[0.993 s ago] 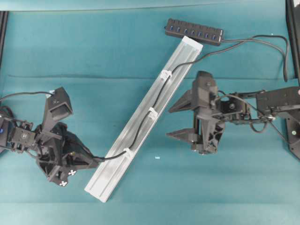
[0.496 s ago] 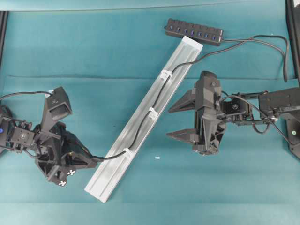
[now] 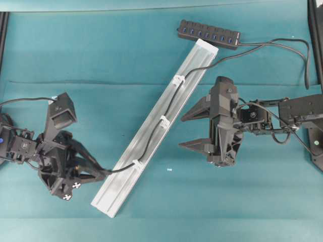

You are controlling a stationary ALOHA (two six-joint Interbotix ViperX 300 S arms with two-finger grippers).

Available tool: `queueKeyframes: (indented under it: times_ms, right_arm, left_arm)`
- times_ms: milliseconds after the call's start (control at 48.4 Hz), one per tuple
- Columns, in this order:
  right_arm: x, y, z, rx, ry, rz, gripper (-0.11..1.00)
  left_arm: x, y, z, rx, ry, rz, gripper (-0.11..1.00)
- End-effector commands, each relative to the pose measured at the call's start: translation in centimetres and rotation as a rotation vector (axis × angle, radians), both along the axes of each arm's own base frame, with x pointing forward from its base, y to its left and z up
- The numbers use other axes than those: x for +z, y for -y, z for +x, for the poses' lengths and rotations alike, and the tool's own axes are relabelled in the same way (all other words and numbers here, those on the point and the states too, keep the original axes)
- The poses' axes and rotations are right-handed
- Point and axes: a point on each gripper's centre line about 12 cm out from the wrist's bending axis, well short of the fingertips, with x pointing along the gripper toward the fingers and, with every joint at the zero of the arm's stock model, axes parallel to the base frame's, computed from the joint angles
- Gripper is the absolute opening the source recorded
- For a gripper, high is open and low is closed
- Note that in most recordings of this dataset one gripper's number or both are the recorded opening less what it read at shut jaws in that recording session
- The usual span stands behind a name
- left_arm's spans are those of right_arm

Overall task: Pass the USB cable through three rings with both arms.
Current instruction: 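Open the left gripper to lay the plug on the rail, withdraw right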

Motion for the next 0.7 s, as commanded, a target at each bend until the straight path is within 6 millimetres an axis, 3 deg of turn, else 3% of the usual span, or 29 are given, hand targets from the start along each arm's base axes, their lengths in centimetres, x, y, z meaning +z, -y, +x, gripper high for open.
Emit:
queueKeyframes:
  times_ms: [0, 83, 124, 269, 517, 683]
  right_arm:
    - [0.6, -0.1, 0.4, -0.003, 0.034, 0.007, 0.85]
    - [0.8, -0.1, 0.5, -0.003, 0.054, 0.005, 0.85]
    - [1.0, -0.1, 0.6, -0.004, 0.066, 0.006, 0.85]
    - [1.1, -0.1, 0.7, -0.006, 0.077, 0.007, 0.85]
    - [1.2, -0.1, 0.8, -0.009, 0.086, 0.012, 0.85]
    - [2.8, 0.5, 2.0, -0.030, 0.195, 0.013, 0.85]
  left_arm:
    - [0.7, 0.0, 0.5, -0.001, 0.021, 0.002, 0.70]
    - [0.6, 0.1, 0.8, -0.002, 0.017, 0.005, 0.90]
    - [0.7, 0.1, 1.0, -0.005, 0.021, 0.008, 0.94]
    - [0.8, 0.2, 1.3, -0.023, 0.031, 0.039, 0.87]
    - [0.5, 0.2, 1.2, -0.037, 0.022, 0.064, 0.88]
    - [-0.1, -0.1, 0.9, -0.034, -0.021, 0.078, 0.88]
